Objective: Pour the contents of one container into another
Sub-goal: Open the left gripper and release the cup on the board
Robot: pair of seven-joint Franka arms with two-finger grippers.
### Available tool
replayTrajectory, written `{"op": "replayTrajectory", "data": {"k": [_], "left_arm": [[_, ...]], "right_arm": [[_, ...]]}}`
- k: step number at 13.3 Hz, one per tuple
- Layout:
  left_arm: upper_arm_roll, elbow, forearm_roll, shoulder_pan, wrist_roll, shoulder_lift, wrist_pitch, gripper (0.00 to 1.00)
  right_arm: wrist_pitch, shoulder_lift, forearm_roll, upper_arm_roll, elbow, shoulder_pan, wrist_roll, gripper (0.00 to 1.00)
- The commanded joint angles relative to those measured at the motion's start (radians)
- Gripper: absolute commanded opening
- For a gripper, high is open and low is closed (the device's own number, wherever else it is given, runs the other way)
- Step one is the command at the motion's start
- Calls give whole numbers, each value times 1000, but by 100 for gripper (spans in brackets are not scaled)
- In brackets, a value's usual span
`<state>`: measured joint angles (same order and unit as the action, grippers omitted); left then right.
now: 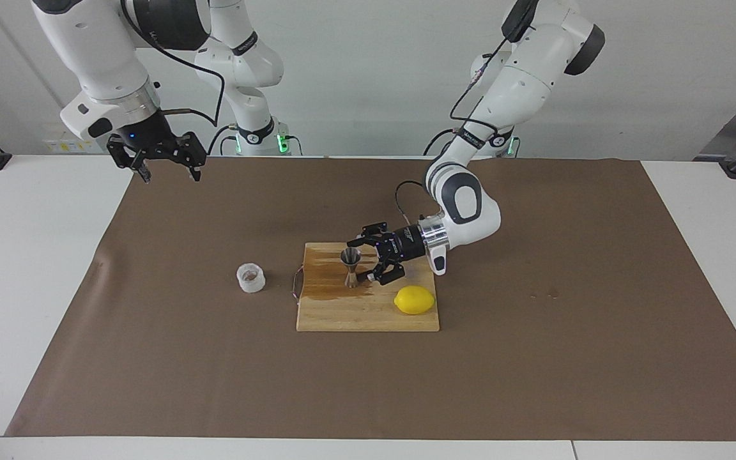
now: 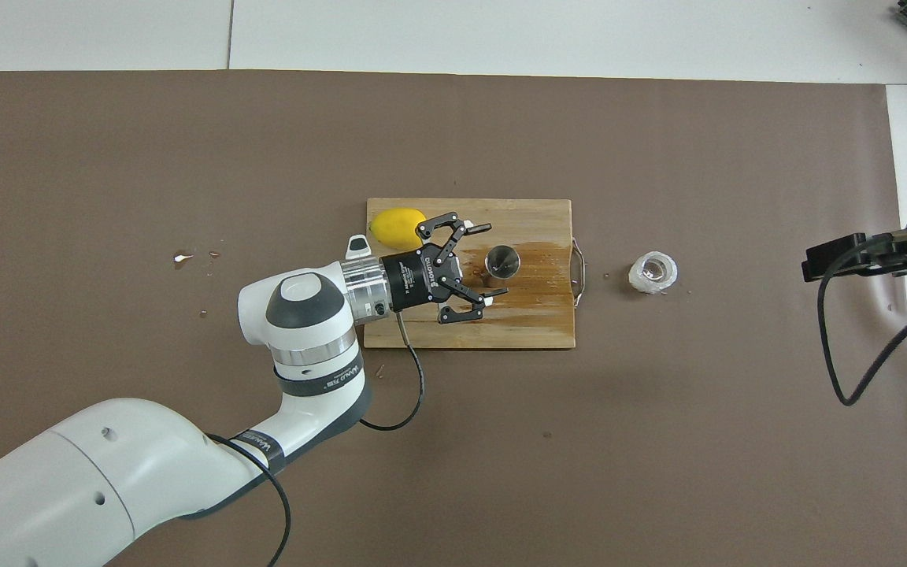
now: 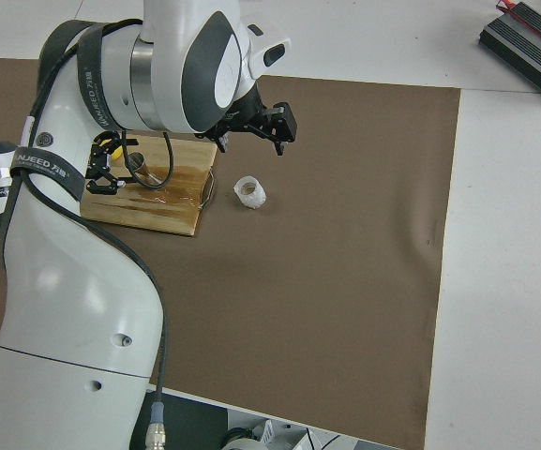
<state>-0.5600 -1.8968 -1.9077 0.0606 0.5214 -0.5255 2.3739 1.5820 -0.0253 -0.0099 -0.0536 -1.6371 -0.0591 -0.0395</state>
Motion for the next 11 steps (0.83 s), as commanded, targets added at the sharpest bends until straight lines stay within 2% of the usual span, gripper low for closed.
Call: {"op": "replayTrajectory", "data": {"k": [1,4,7,9,11], "left_arm": [[9,-13,-4,5,80,50,-45,100],[8,-13,19,-22,188,94,-119,100],[8,18,108,-67,328,122,-191,100],[14,38,244,-106,432,152,-225,100],[14,61,494,-159,509,191,-237,100]], "right_arm": [[-5,-4,-7,-6,-6,-7,23,100],[-5,-4,-7,-6,-6,-7,21,100],[-5,-4,-7,-6,-6,-7,21,100],[-5,-4,-7,-6,-6,-7,21,100],[-5,-4,-7,-6,-6,-7,23,100]]}}
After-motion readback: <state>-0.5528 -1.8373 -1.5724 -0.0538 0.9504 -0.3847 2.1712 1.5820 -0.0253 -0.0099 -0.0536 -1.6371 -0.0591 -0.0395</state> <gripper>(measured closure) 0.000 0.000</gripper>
